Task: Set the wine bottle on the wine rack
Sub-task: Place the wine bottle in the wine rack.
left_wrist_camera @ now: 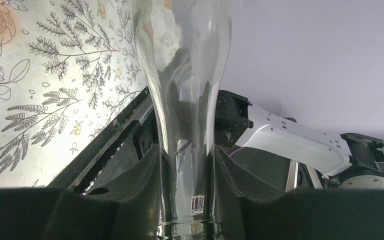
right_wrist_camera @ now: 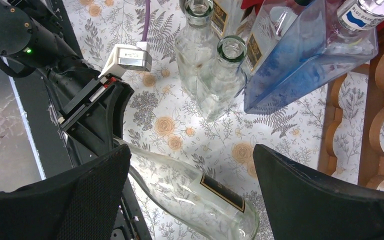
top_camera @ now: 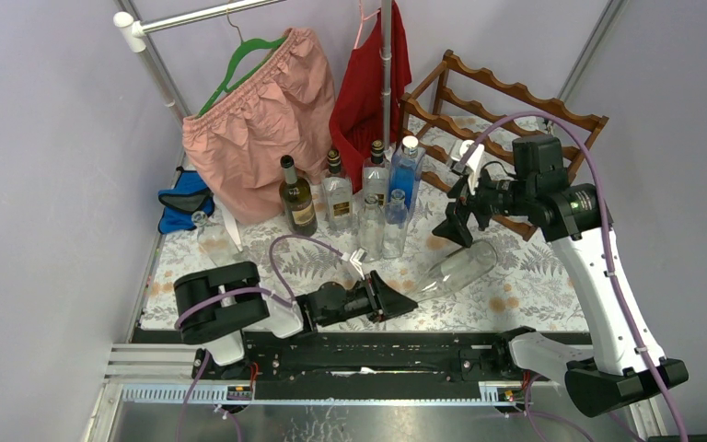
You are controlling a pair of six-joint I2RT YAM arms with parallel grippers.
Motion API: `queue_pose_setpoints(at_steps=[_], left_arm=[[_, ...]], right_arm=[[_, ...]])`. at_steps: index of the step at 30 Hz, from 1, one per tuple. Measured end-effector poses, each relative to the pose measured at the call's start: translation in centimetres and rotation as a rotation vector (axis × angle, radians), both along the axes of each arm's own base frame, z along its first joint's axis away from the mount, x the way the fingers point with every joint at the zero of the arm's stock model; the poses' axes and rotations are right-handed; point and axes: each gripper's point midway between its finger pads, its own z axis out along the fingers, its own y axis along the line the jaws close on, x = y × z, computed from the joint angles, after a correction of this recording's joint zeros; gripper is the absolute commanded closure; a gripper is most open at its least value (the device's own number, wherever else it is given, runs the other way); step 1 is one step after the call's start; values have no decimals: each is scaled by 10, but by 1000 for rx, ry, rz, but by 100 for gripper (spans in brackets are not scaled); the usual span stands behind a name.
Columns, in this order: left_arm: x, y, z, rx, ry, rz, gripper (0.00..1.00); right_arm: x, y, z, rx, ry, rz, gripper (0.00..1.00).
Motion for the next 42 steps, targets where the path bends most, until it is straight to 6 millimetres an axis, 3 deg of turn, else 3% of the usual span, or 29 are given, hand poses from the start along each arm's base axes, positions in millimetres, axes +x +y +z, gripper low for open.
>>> queue_pose_setpoints(at_steps=[8, 15, 32, 42], left_arm=[[9, -13, 3, -7, -18, 78, 100], [20, -36, -10, 11, -18, 117, 100], [48, -76, -32, 22, -25, 216, 100], [65, -98, -27, -15, -37, 270, 100]], right_arm=[[11, -6, 10, -1, -13, -36, 0], [20, -14, 26, 15, -41, -84, 0], [29, -33, 23, 29, -11, -177, 0], [28, -38, 20, 38, 5, -203, 0]])
